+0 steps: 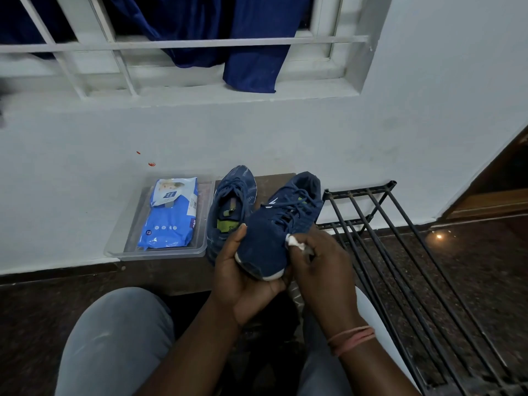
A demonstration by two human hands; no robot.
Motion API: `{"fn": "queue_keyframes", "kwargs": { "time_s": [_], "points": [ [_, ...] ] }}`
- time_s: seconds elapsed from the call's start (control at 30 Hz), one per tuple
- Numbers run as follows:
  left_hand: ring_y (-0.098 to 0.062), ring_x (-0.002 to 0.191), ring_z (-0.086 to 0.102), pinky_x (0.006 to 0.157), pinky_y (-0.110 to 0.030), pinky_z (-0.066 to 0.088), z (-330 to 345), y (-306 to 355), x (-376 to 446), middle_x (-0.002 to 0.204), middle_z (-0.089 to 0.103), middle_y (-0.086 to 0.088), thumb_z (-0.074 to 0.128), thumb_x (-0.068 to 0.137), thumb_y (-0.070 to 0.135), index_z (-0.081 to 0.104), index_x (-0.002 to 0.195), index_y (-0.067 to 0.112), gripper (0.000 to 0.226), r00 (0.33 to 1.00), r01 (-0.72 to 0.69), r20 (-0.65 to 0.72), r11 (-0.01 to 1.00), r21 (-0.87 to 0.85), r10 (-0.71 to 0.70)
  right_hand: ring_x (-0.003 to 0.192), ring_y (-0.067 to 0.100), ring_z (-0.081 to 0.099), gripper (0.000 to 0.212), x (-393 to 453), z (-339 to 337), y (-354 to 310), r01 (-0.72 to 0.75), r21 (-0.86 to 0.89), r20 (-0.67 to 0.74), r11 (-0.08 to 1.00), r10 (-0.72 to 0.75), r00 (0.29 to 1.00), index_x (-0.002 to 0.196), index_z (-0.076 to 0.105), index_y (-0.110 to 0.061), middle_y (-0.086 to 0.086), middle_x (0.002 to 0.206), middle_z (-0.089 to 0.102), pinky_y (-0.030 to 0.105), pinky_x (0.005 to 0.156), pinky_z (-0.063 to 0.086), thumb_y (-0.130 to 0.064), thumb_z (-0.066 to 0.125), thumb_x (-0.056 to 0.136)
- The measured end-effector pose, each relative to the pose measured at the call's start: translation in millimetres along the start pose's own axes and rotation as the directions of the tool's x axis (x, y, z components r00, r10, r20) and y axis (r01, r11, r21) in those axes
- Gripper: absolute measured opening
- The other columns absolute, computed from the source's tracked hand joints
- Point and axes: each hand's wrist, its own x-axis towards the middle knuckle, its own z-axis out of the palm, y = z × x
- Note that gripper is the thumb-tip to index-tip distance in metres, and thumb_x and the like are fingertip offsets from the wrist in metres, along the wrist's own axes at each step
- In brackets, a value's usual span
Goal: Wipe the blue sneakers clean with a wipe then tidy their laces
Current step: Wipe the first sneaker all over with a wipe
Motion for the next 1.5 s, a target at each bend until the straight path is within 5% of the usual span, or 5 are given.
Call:
{"fn": "queue_keyframes", "kwargs": {
  "time_s": [0.17,0.53,0.77,0.93,1.5],
  "points": [
    [-0.041,0.098,0.074,0.083,-0.054,0.062,4.7,2.7,-4.3,0.120,0.070,-0.028,0.049,0.098,0.045,0.073,0.114,-0.010,0.062,0.998,-0.023,0.060,1.000,0.001,0.023,0.084,0.003,0.062,0.005,-11.9,-0.4,-22.9,0.101,0.128,0.176,0.987,-0.123,0.977,0.091,0.074,-0.021,-0.010,0.087,0.066,0.021,0.077,0.050,-0.018,0.070,0.093],
    [-0.041,0.097,0.075,0.076,-0.054,0.063,1.8,0.5,-3.6,0.118,0.071,-0.027,0.052,0.096,0.042,0.074,0.112,-0.009,0.058,0.999,0.006,0.045,1.000,-0.021,-0.005,0.085,0.005,0.061,0.010,0.7,2.0,-26.6,0.105,0.022,0.162,0.994,-0.108,0.981,0.096,0.073,-0.025,-0.010,0.092,0.065,0.031,0.083,0.053,-0.021,0.065,0.095],
    [-0.040,0.139,0.048,0.122,-0.056,0.028,3.6,-2.0,-3.2,0.149,0.052,-0.024,0.056,0.094,0.041,0.051,0.146,-0.002,0.068,0.999,0.015,0.046,0.999,0.043,-0.017,0.090,0.015,0.063,0.016,2.6,-14.1,-13.2,0.104,-0.269,0.306,0.957,-0.017,0.952,0.091,0.070,-0.028,-0.011,0.099,0.061,0.035,0.068,0.054,-0.015,0.065,0.083],
    [-0.040,0.100,0.074,0.082,-0.057,0.061,3.3,-0.7,-1.7,0.123,0.070,-0.025,0.052,0.093,0.041,0.073,0.117,-0.006,0.057,0.997,-0.012,0.071,1.000,0.004,0.011,0.090,0.014,0.061,0.015,12.3,1.6,-31.3,0.117,-0.167,0.214,0.979,-0.080,0.974,0.097,0.072,-0.028,-0.010,0.099,0.062,0.038,0.077,0.054,-0.018,0.062,0.092],
    [-0.041,0.102,0.073,0.090,-0.053,0.060,-4.7,-1.3,2.0,0.116,0.071,-0.028,0.047,0.101,0.044,0.068,0.124,-0.008,0.061,0.998,0.020,0.060,1.000,0.009,-0.021,0.091,0.004,0.058,0.019,4.0,-8.4,-40.8,0.184,0.030,0.344,0.982,-0.183,0.921,0.098,0.069,-0.027,-0.012,0.097,0.061,0.027,0.082,0.050,-0.012,0.059,0.093]
  ]
}}
